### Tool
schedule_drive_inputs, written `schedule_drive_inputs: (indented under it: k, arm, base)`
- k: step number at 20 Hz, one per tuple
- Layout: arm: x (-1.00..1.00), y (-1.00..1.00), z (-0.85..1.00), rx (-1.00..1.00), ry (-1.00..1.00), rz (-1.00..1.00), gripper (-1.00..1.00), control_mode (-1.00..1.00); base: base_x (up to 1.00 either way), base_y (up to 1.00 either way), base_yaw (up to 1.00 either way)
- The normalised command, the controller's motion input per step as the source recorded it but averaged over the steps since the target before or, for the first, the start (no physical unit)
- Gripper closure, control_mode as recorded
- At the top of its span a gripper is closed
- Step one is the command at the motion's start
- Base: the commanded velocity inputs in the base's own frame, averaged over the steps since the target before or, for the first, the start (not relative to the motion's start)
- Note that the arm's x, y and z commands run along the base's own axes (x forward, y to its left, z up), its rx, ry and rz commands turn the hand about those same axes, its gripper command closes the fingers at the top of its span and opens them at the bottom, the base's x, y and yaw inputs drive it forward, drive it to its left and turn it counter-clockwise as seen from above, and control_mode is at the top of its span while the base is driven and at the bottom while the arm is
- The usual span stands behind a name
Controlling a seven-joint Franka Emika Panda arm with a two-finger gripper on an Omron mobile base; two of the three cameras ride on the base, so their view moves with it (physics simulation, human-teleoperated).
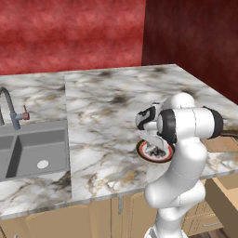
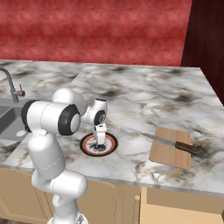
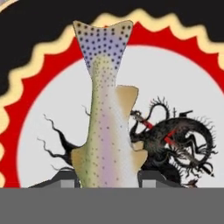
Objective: Pick up the knife from the drawer and place it on the cutting board. Then place the meat from the plate to the cutting board.
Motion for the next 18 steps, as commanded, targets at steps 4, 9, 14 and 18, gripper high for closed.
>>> schedule_drive_inputs:
  k: [4, 9, 14, 18]
  arm:
    - [-0.01, 0.00, -0.01, 0.04, 0.00, 0.00, 1.00, -1.00]
    - [-0.07, -0.14, 0.22, 0.02, 0.00, -0.06, 1.00, -1.00]
    - [0.00, -0.42, 0.53, 0.00, 0.00, -0.13, 1.00, -1.00]
    - [0.00, -0.55, 0.51, 0.00, 0.00, -0.20, 1.00, -1.00]
  base:
    - [0.00, 0.00, 0.00]
    - [0.00, 0.00, 0.00]
    - [0.00, 0.00, 0.00]
    - [0.00, 0.00, 0.00]
